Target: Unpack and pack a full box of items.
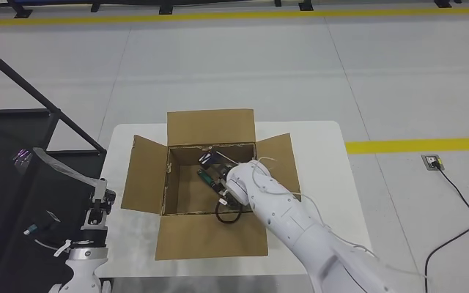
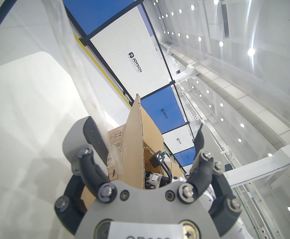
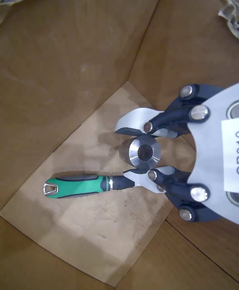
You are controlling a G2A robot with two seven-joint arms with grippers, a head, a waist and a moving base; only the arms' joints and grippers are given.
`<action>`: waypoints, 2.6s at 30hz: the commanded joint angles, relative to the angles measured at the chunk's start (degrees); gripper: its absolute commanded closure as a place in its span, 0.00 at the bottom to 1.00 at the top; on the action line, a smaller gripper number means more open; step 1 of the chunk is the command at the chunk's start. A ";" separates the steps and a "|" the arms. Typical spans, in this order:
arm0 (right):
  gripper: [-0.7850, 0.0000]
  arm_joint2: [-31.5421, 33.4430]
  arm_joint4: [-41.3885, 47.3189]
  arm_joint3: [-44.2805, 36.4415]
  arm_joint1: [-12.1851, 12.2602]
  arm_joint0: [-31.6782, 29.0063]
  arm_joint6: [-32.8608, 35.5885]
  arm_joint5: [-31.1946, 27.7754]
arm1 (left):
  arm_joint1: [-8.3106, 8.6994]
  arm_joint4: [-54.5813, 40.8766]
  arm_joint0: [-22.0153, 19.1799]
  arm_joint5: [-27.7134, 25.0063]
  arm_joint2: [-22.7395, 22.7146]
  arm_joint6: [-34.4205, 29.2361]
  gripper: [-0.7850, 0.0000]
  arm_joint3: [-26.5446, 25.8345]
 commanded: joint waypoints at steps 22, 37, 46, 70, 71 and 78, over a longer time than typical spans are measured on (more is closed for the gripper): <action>0.00 8.67 6.11 0.24 1.48 2.32 -19.47 -13.52 | 0.44 -3.25 5.02 -9.66 -4.41 -5.63 0.00 -5.69; 0.00 17.25 5.87 -12.84 7.80 -3.58 -18.58 -20.83 | 1.10 -11.80 11.76 -19.07 -8.30 -14.79 0.00 -11.91; 0.00 22.91 14.99 -15.87 9.53 -7.10 -22.62 -34.71 | 2.90 -26.93 14.63 -21.28 -10.81 -36.19 0.00 -15.49; 0.00 23.46 57.62 -15.83 10.36 -10.53 -0.25 -52.55 | 7.32 -50.21 5.42 -7.55 -8.40 -76.97 0.00 -12.14; 0.00 23.46 57.62 -15.83 10.36 -10.53 -0.25 -52.55 | 7.38 -50.13 5.33 -7.49 -8.24 -77.02 0.00 -11.99; 0.00 23.66 60.01 -18.67 10.29 -12.40 -2.29 -50.72 | 7.80 -49.75 4.66 -6.81 -7.22 -77.47 0.00 -10.95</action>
